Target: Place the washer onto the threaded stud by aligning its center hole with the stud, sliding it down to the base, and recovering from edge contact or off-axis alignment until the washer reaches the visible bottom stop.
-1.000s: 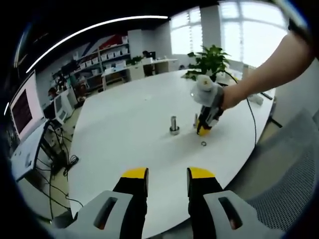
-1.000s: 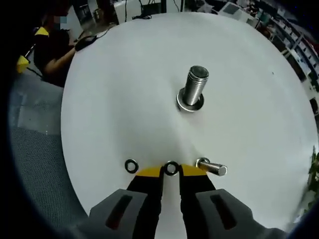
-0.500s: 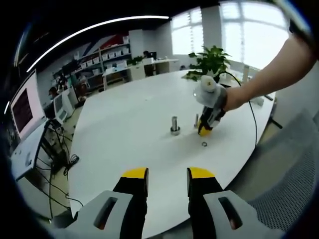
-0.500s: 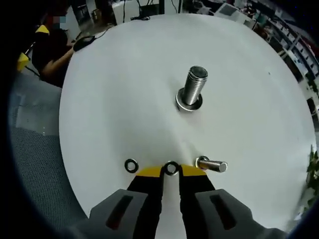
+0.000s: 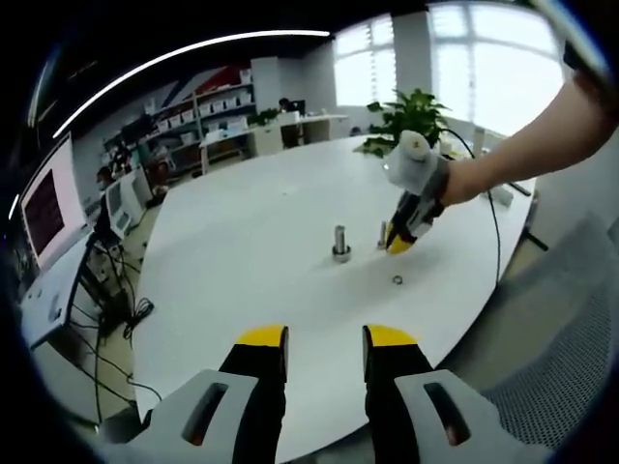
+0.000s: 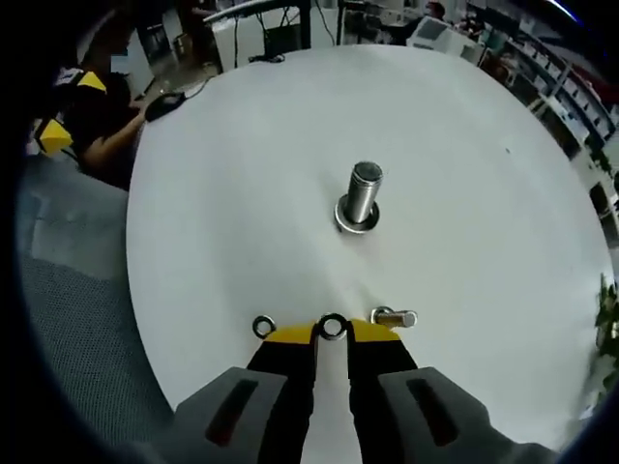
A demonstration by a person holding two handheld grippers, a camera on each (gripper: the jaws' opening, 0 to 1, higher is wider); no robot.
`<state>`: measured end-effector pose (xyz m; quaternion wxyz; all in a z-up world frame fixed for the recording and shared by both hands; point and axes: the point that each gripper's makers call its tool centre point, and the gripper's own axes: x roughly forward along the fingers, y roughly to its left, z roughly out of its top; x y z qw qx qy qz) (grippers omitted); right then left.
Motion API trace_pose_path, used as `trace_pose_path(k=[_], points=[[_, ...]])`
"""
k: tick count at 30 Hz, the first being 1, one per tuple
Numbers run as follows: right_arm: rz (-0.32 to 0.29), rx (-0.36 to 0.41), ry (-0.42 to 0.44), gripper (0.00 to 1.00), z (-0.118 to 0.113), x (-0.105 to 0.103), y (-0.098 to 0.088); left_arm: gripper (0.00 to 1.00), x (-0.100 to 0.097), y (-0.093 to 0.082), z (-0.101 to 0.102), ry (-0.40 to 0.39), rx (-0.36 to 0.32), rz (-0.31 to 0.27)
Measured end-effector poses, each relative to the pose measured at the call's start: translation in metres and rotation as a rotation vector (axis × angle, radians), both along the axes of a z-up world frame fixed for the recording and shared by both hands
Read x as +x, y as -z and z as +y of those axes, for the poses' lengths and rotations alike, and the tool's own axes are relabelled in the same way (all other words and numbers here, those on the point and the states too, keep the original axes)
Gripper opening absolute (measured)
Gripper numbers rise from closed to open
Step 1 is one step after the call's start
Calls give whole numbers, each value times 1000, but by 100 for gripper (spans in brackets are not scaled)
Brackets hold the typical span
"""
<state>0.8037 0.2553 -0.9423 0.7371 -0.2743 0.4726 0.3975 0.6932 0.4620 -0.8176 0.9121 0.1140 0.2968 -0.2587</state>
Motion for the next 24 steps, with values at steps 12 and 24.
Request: trace_pose_path(k=[12,24], points=[[-20,19,19,13,-13,-1,-19,29,-1,0,-1,5,3,0],[-49,15,26,13,-25,2,-39,29,0,0,0,2,-3,-1]])
